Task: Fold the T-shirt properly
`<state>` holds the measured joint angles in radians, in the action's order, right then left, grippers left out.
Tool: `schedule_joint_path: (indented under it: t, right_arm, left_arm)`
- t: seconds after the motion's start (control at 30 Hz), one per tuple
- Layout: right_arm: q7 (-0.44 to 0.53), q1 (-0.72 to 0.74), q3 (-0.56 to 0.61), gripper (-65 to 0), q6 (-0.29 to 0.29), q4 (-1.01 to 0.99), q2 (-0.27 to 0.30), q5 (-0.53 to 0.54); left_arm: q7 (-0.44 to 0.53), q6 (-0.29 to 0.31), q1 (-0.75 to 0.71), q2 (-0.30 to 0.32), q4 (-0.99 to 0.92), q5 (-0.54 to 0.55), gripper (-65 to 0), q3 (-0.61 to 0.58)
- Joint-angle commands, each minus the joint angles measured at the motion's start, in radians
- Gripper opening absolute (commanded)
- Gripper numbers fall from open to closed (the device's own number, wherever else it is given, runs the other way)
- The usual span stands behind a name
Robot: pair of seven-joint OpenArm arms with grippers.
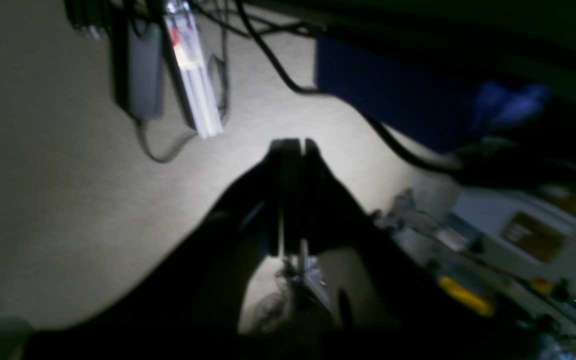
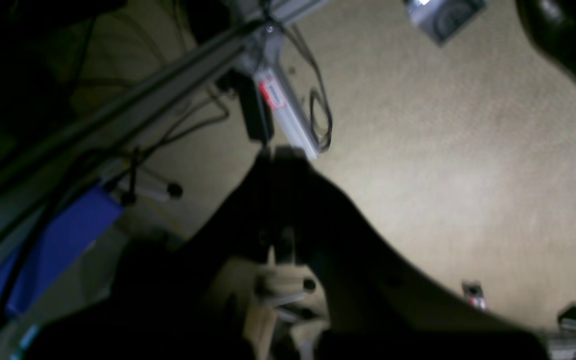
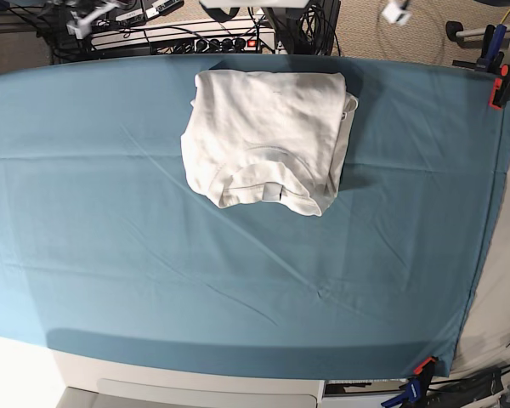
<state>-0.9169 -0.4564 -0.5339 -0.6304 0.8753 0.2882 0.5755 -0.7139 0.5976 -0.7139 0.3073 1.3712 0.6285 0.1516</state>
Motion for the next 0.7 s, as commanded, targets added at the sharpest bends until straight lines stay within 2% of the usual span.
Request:
schedule_joint_path:
  t: [0.0, 0.07, 0.17, 0.23, 0.27, 0.33, 0.4, 0.47, 0.67]
  right_arm:
    - [0.043, 0.024, 0.027, -65.0, -0.002, -0.045, 0.015, -0.019]
    - [0.155, 0.089, 0.092, -65.0, -0.002, -0.159, 0.005, -0.095]
    - [0.330, 0.177, 0.187, -65.0, 0.000, -0.304, -0.025, -0.243]
    - [0.453, 0.222, 0.243, -65.0, 0.020, -0.383, -0.051, -0.352]
    - [0.515, 0.242, 0.270, -65.0, 0.054, -0.418, -0.068, -0.401]
    - [0.629, 0.271, 0.318, -65.0, 0.161, -0.478, -0.103, -0.478]
    - [0.695, 0.294, 0.355, -65.0, 0.275, -0.528, -0.139, -0.519]
    - [0.721, 0.311, 0.379, -65.0, 0.357, -0.567, -0.170, -0.524]
    - [0.733, 0.320, 0.381, -65.0, 0.439, -0.587, -0.203, -0.519]
  left_arm:
    - [0.049, 0.003, 0.014, 0.008, -0.026, -0.040, -65.0, -0.028]
    - [0.163, -0.042, 0.073, 0.008, -0.103, -0.151, -65.0, -0.097]
    - [0.327, -0.194, 0.161, 0.005, -0.231, -0.307, -65.0, -0.206]
    - [0.388, -0.290, 0.219, -0.004, -0.322, -0.386, -65.0, -0.273]
    - [0.404, -0.330, 0.247, -0.012, -0.370, -0.413, -65.0, -0.301]
    - [0.435, -0.385, 0.305, -0.034, -0.472, -0.435, -65.0, -0.352]
    - [0.460, -0.414, 0.359, -0.061, -0.579, -0.435, -65.0, -0.391]
    - [0.486, -0.427, 0.409, -0.096, -0.683, -0.434, -65.0, -0.419]
    - [0.506, -0.427, 0.520, -0.211, -0.905, -0.429, -65.0, -0.457]
